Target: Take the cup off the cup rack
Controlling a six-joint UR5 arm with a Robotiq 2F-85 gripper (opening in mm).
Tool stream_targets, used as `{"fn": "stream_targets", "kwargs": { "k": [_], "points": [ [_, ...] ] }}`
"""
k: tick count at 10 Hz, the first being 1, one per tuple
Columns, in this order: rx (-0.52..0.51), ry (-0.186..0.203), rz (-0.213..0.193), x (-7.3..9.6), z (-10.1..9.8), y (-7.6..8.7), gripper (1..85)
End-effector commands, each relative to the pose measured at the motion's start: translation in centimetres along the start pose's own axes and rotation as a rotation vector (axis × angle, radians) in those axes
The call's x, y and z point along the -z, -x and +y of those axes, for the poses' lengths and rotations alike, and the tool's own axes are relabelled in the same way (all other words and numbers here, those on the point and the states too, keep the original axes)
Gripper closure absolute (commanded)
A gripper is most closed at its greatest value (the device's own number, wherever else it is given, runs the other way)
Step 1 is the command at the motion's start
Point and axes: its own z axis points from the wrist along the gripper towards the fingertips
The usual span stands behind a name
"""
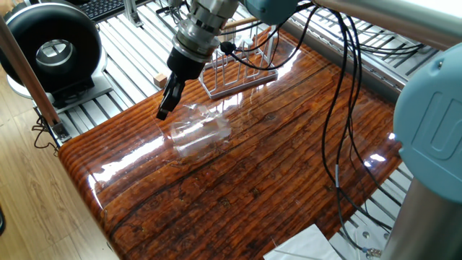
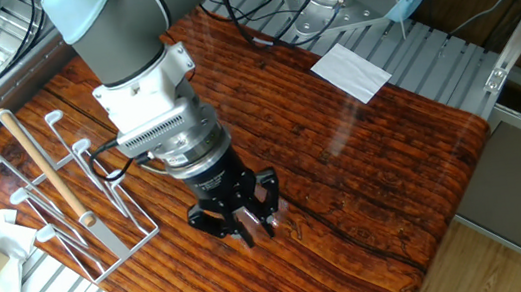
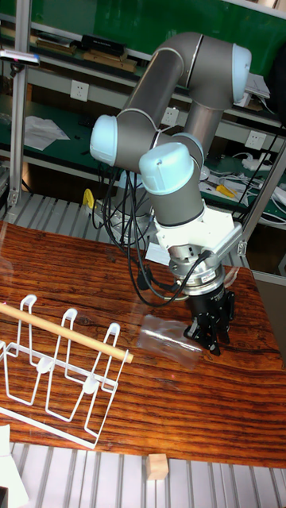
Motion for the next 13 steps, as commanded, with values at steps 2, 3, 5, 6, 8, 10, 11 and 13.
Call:
{"fn": "stream_targets", "kwargs": {
  "k": [2, 3, 5, 6, 8, 10, 11, 13],
  "points": [
    [0.042, -0.089, 0.067, 1.1, -2.3, -1.1, 51.3],
    [0.070, -0.172, 0.130, 2.5, -4.4, -2.0, 51.3],
    [0.144, -0.353, 0.297, 7.2, -8.6, -3.4, 51.3],
    [0.156, -0.381, 0.328, 8.8, -9.2, -3.1, 51.7],
    [0.198, -0.458, 0.395, 11.3, -11.3, -3.0, 51.7],
    [0.157, -0.445, 0.375, 11.1, -10.5, -2.3, 51.7],
    [0.117, -0.395, 0.344, 10.4, -9.2, -1.8, 51.7],
    [0.091, -0.342, 0.370, 10.0, -7.9, -1.6, 52.7]
  ]
}}
